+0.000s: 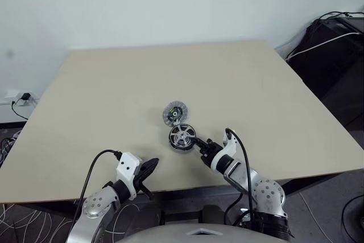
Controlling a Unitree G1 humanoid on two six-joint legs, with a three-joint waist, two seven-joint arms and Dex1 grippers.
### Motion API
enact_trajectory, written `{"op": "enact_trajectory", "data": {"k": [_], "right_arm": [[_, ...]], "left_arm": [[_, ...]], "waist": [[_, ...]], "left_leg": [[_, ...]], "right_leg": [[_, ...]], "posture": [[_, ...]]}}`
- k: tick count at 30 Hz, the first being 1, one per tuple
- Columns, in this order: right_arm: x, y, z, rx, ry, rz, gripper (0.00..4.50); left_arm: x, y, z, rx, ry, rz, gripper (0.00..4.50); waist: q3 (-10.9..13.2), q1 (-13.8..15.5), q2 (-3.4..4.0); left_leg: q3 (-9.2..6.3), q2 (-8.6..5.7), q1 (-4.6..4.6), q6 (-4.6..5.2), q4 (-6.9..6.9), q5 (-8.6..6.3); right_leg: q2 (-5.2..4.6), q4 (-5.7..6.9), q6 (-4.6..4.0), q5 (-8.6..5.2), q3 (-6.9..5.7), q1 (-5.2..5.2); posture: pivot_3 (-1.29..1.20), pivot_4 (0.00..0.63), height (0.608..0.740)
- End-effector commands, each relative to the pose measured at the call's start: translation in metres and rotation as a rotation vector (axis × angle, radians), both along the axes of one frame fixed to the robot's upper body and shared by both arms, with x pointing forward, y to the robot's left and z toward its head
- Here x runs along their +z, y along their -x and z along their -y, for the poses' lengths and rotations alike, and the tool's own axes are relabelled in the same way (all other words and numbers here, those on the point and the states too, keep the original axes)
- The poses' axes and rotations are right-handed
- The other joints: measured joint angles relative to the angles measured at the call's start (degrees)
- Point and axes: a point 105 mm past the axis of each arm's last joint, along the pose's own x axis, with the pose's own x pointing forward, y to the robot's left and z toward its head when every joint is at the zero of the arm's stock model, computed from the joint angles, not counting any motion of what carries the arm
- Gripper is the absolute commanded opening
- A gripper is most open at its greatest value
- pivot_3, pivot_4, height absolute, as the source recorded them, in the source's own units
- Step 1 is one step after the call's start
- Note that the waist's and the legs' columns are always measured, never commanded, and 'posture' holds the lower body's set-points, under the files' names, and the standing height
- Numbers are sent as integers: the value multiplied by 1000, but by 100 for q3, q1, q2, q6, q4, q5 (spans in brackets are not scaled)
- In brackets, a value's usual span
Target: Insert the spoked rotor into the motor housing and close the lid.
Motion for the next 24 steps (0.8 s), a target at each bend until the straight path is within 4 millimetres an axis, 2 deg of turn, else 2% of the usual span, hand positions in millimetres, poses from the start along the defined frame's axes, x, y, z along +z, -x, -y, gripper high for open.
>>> {"op": "enact_trajectory", "data": {"k": [1, 7, 9, 16, 21, 24], "right_arm": [[13, -5, -2, -3, -21, 54, 2046], [22, -7, 0, -10, -18, 89, 4048], [29, -8, 2, -15, -16, 118, 4458], [60, -13, 15, -48, 79, 278, 4458], [65, -14, 20, -40, 164, 320, 4458], [60, -16, 23, -39, 263, 325, 4458]], "left_arm": [[14, -5, 3, -12, 19, 53, 0], [13, -6, 3, -15, 22, 53, 0], [14, -6, 4, -15, 23, 53, 0], [14, -7, 4, -20, 24, 53, 0], [14, -8, 5, -24, 24, 54, 0], [14, -8, 5, -27, 25, 54, 0]], "waist": [[-1, 0, 0], [-4, -1, -5], [-4, -1, -5], [0, 27, -3], [-2, 22, -6], [-2, 21, -6]], "left_leg": [[0, 0, 0, 0, 0, 0], [0, 0, 8, 0, 2, 0], [0, 0, 8, 0, 4, 0], [0, -2, -7, 0, 5, 0], [0, -2, -4, 0, 2, 0], [0, -2, 0, 0, 8, 0]], "right_leg": [[0, 0, 0, 0, 0, 0], [0, 1, 1, 1, 1, 8], [-2, 1, 2, 1, 1, 10], [-2, -1, 3, 2, 0, -3], [3, 1, 3, 2, -2, -3], [3, 1, 4, 2, -1, 4]], "posture": [[0, 0, 740], [0, 0, 740], [0, 0, 740], [0, 0, 740], [0, 0, 740], [0, 0, 740]]}}
